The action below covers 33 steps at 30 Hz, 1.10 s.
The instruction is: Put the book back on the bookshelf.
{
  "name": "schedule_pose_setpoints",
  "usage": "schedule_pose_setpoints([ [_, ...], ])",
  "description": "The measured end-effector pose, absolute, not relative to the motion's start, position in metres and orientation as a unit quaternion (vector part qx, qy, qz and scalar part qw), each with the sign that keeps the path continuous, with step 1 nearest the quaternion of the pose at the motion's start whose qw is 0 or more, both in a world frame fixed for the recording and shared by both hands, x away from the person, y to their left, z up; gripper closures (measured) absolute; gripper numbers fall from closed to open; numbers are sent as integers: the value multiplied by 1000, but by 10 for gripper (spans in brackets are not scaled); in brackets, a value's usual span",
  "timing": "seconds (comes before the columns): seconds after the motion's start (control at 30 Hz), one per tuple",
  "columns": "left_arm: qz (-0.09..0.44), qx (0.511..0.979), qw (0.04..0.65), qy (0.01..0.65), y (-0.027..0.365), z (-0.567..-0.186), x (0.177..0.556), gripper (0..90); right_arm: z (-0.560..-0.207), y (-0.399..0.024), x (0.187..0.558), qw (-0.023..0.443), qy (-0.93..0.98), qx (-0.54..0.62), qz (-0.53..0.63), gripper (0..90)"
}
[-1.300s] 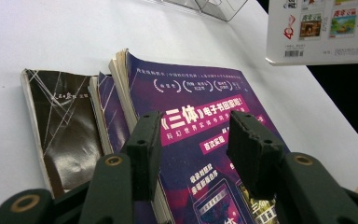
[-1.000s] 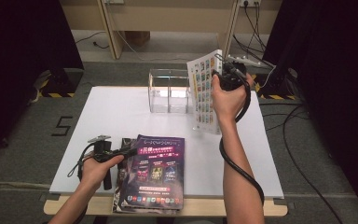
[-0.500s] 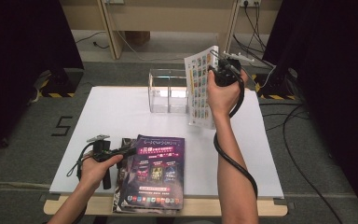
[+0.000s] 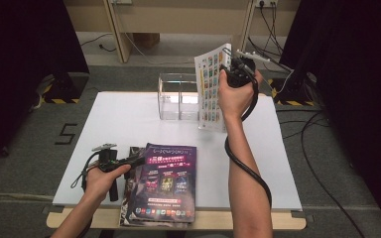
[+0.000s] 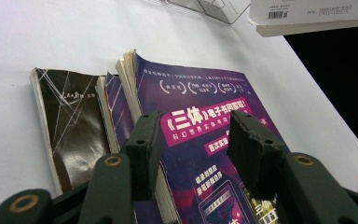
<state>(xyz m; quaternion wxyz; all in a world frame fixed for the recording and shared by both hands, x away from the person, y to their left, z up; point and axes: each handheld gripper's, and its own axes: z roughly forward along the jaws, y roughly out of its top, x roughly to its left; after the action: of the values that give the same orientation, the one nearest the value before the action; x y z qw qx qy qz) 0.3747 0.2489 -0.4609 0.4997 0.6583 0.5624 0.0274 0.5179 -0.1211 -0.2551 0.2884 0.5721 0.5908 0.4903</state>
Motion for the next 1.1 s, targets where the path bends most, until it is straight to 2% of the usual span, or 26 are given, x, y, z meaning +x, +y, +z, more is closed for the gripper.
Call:
schedule_pose_setpoints([
  [0.4, 28, 654, 502, 566, 252, -459, 374, 537, -259, -133, 525, 286, 574, 586, 495, 742],
  [1.1, 25, 655, 501, 565, 251, -461, 374, 537, -262, -122, 538, 295, 569, 587, 495, 742],
])
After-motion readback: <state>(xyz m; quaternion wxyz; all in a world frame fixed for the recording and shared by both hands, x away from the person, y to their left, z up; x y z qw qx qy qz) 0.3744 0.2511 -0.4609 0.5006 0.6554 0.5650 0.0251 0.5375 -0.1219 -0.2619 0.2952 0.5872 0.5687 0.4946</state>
